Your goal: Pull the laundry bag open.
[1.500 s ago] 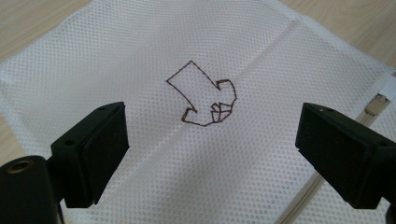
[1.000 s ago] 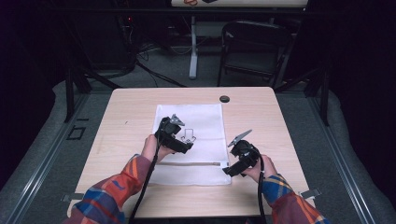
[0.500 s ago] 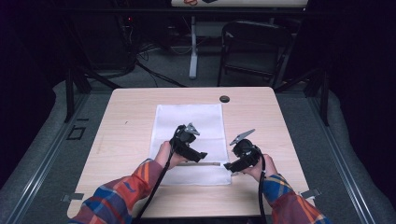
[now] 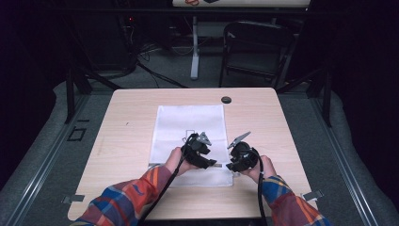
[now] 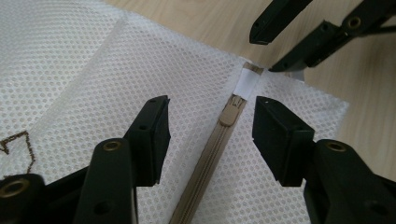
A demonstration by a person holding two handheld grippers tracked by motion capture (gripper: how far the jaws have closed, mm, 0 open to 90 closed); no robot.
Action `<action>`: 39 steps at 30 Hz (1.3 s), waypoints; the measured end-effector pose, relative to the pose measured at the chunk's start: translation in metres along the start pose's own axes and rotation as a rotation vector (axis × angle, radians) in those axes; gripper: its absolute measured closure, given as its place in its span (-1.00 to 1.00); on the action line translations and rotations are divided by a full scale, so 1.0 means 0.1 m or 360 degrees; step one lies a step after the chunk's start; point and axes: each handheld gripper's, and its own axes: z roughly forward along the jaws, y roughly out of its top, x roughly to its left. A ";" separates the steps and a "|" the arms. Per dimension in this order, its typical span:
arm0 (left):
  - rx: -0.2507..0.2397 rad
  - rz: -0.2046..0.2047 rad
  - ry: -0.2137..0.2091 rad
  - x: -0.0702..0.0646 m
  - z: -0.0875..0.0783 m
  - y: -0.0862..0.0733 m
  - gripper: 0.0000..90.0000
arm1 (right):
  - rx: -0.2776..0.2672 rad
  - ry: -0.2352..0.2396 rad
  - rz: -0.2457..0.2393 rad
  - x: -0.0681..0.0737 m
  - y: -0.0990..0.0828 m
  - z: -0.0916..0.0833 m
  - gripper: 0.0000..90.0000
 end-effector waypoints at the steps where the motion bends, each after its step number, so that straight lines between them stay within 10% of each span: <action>1: -0.0004 0.0004 0.0002 -0.01 0.02 0.00 0.06 | -0.0004 -0.0005 -0.0003 0.00 0.00 0.01 0.58; 11: 0.0058 0.0074 -0.0039 -0.09 0.17 0.03 0.43 | -0.0059 -0.0016 -0.0031 0.02 0.05 0.06 0.99; 39: 0.0102 0.0087 -0.0057 -0.11 0.35 0.00 0.76 | -0.0053 0.0046 0.0047 0.01 -0.02 0.27 1.00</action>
